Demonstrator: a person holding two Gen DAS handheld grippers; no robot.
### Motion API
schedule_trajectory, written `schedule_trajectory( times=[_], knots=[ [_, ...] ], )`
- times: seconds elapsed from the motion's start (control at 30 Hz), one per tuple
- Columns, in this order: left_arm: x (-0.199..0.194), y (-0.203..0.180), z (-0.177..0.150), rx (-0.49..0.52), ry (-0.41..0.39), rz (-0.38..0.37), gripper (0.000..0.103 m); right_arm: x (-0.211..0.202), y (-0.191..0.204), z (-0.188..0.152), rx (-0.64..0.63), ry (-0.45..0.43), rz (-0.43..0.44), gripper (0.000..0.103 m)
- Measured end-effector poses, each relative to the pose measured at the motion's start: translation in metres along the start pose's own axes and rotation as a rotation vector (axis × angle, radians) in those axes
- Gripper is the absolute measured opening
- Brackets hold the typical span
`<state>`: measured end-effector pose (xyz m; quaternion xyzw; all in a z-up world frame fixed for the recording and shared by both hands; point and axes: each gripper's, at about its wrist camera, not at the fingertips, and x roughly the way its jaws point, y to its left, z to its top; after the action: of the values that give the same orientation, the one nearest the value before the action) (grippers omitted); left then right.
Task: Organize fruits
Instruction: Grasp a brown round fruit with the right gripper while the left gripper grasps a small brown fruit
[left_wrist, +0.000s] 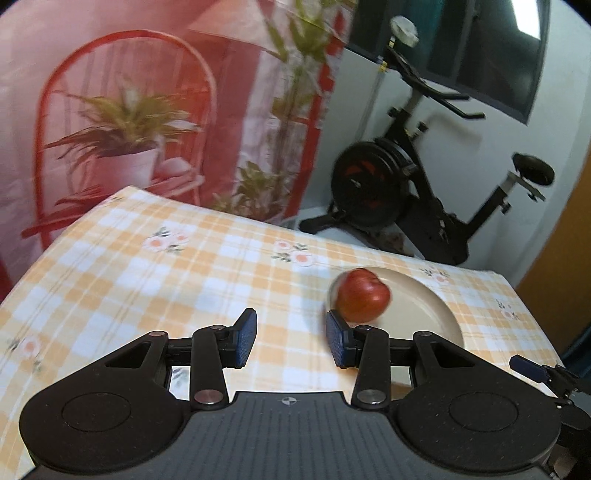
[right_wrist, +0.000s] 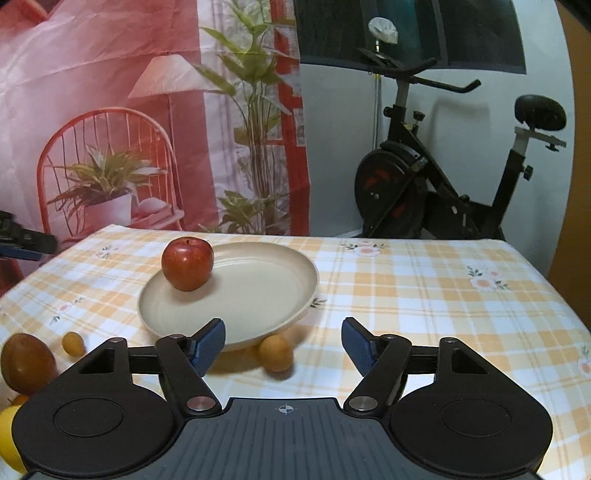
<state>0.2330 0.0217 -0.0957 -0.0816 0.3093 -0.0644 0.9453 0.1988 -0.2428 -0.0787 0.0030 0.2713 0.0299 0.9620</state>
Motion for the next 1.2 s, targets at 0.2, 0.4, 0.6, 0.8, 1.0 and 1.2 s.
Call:
schedule_trajectory(
  times=[0.2, 0.4, 0.6, 0.8, 1.0, 1.2],
  knots=[
    [-0.022, 0.014, -0.004, -0.038, -0.046, 0.051, 0.043, 0.015, 0.003, -0.003, -0.065, 0.03, -0.003, 0.061],
    [-0.023, 0.013, -0.009, -0.047, -0.052, 0.068, 0.043, 0.023, 0.002, -0.007, -0.075, 0.047, 0.005, 0.061],
    [-0.02, 0.009, -0.014, -0.034, -0.036, 0.065, 0.043, 0.029, 0.003, -0.006, -0.118, 0.053, 0.034, 0.058],
    [-0.017, 0.008, -0.016, -0.027, -0.027, 0.068, 0.043, 0.038, 0.001, -0.005, -0.177, 0.109, 0.116, 0.053],
    [-0.012, 0.006, -0.019, -0.028, 0.013, 0.061, 0.043, 0.046, 0.0, -0.005, -0.166, 0.131, 0.121, 0.039],
    [-0.009, 0.008, -0.02, -0.056, 0.056, 0.051, 0.043, 0.048, -0.006, -0.006, -0.138, 0.147, 0.134, 0.024]
  ],
)
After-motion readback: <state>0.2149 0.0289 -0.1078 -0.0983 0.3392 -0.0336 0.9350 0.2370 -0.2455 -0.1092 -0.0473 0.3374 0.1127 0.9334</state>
